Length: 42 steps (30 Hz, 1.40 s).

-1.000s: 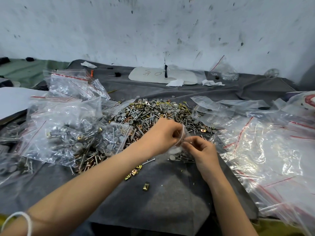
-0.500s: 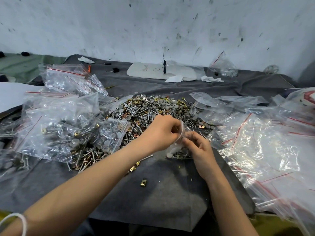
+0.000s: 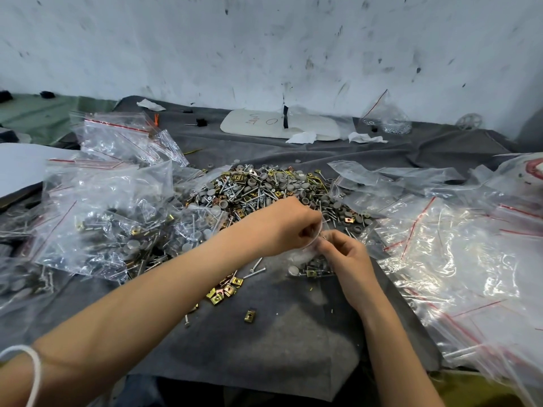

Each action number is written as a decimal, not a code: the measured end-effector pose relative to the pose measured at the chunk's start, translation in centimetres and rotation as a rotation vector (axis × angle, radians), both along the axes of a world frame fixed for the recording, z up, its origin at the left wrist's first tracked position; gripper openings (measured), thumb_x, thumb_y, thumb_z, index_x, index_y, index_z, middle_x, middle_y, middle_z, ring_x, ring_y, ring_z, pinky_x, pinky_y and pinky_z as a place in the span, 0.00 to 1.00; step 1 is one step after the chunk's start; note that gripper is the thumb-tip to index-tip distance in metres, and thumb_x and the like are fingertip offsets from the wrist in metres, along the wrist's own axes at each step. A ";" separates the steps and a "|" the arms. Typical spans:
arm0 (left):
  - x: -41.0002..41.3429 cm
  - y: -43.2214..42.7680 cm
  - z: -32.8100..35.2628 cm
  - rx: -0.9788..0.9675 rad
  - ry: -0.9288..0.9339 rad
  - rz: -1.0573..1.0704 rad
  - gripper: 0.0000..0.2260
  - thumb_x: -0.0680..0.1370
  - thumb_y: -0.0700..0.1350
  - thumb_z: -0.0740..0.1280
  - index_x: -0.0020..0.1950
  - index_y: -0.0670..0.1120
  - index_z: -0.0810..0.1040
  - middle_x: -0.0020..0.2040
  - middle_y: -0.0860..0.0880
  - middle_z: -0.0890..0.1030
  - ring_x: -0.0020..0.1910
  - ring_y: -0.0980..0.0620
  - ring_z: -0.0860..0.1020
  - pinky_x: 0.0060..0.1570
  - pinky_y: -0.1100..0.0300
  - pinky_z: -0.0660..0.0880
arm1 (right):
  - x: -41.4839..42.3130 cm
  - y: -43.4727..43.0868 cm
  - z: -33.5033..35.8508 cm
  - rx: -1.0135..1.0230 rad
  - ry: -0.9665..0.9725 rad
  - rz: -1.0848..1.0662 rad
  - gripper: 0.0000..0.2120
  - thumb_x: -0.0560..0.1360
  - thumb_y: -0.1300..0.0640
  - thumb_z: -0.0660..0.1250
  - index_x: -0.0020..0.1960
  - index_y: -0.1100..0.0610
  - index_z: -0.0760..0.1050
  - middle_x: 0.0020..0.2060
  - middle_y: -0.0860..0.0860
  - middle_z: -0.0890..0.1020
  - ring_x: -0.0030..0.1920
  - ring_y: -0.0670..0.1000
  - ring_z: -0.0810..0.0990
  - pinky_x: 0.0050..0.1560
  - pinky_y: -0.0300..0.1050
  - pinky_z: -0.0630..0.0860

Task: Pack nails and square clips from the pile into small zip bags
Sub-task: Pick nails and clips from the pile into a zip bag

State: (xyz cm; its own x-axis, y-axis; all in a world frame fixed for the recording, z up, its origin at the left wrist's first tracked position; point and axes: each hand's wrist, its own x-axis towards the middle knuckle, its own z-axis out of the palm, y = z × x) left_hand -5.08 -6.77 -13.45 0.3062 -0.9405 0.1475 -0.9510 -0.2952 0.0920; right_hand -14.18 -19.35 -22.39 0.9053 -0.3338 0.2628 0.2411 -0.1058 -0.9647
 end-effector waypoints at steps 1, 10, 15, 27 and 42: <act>0.0 0.0 0.0 0.023 -0.015 -0.010 0.04 0.78 0.41 0.63 0.48 0.42 0.77 0.43 0.45 0.82 0.40 0.47 0.77 0.56 0.54 0.73 | 0.0 0.0 0.0 -0.006 0.007 -0.007 0.10 0.76 0.64 0.65 0.38 0.55 0.78 0.31 0.45 0.79 0.33 0.41 0.74 0.36 0.32 0.69; -1.2 -0.2 -0.1 0.296 -0.258 -0.104 0.12 0.83 0.45 0.54 0.57 0.40 0.73 0.56 0.44 0.80 0.69 0.46 0.70 0.70 0.59 0.57 | 0.1 0.1 0.0 -0.027 0.083 -0.016 0.08 0.71 0.68 0.67 0.34 0.64 0.77 0.29 0.51 0.77 0.32 0.44 0.72 0.35 0.33 0.69; -1.7 -0.4 -0.4 0.299 -0.343 -0.141 0.13 0.83 0.44 0.52 0.61 0.43 0.72 0.54 0.48 0.81 0.58 0.52 0.78 0.74 0.60 0.40 | 0.2 0.2 0.0 -0.051 0.071 -0.006 0.21 0.64 0.56 0.64 0.43 0.76 0.72 0.33 0.59 0.74 0.37 0.51 0.70 0.40 0.45 0.66; -0.9 0.0 0.8 0.146 -0.099 -0.074 0.07 0.80 0.43 0.60 0.50 0.42 0.75 0.44 0.46 0.81 0.43 0.47 0.78 0.67 0.54 0.65 | 0.2 0.5 0.1 -0.043 0.017 -0.055 0.08 0.72 0.70 0.64 0.35 0.66 0.77 0.27 0.49 0.75 0.29 0.41 0.69 0.31 0.33 0.65; -0.4 2.6 3.9 -0.083 0.077 -0.112 0.13 0.77 0.51 0.67 0.46 0.41 0.82 0.39 0.47 0.80 0.36 0.50 0.77 0.45 0.53 0.75 | 0.1 0.1 0.2 0.185 -0.065 -0.047 0.18 0.75 0.53 0.55 0.57 0.51 0.80 0.48 0.56 0.84 0.50 0.58 0.81 0.51 0.51 0.76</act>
